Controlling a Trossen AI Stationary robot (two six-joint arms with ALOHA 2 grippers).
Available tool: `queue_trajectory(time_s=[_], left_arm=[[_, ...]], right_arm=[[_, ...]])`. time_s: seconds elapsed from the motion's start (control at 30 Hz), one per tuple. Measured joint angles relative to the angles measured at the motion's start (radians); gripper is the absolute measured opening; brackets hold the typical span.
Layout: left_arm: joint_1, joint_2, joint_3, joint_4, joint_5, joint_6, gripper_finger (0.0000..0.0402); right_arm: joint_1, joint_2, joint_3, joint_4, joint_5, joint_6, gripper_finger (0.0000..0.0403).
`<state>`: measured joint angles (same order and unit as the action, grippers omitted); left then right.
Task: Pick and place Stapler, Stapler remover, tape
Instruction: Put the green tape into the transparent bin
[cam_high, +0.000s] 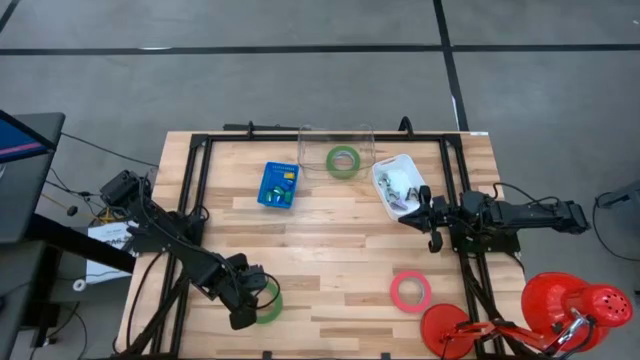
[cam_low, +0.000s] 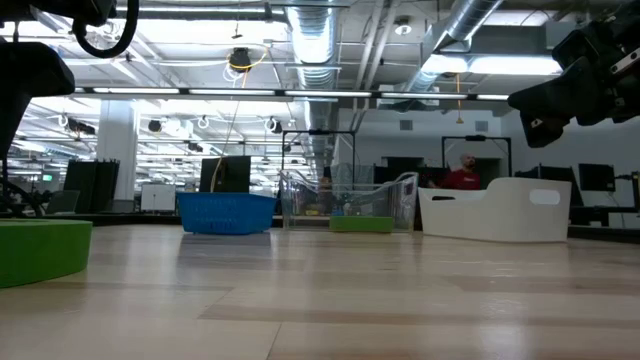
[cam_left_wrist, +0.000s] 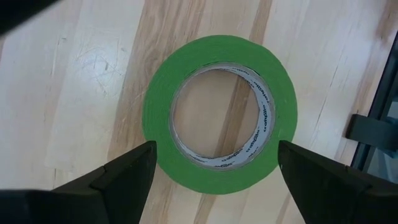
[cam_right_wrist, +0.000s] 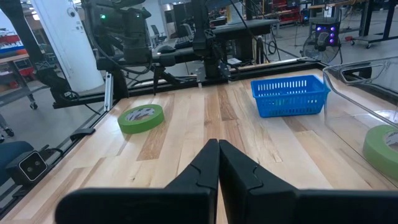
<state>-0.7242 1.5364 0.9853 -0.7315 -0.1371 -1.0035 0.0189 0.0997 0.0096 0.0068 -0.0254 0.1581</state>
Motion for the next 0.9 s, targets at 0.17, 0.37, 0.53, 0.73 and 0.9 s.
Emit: queue_trajectory(time_s=[0.17, 0.37, 0.53, 0.73, 0.9], left_arm=[[0.0, 0.0, 0.0, 0.001, 0.0, 0.0, 0.0324], [-0.004, 0.0, 0.0, 0.005, 0.001, 0.0, 0.0324], [-0.01, 0.0, 0.0, 0.007, -0.002, -0.003, 0.0324], [0.006, 0.0, 0.0, 0.007, -0.014, -0.062, 0.0324], [0.035, 0.0, -0.015, 0.01, -0.027, -0.126, 0.0324]], right_arm=[[0.0, 0.0, 0.0, 0.0, 0.0, 0.0, 0.0], [0.0, 0.0, 0.0, 0.0, 0.0, 0.0, 0.0], [0.0, 0.0, 0.0, 0.0, 0.0, 0.0, 0.0], [0.0, 0.0, 0.0, 0.0, 0.0, 0.0, 0.0], [0.0, 0.0, 0.0, 0.0, 0.0, 0.0, 0.0]])
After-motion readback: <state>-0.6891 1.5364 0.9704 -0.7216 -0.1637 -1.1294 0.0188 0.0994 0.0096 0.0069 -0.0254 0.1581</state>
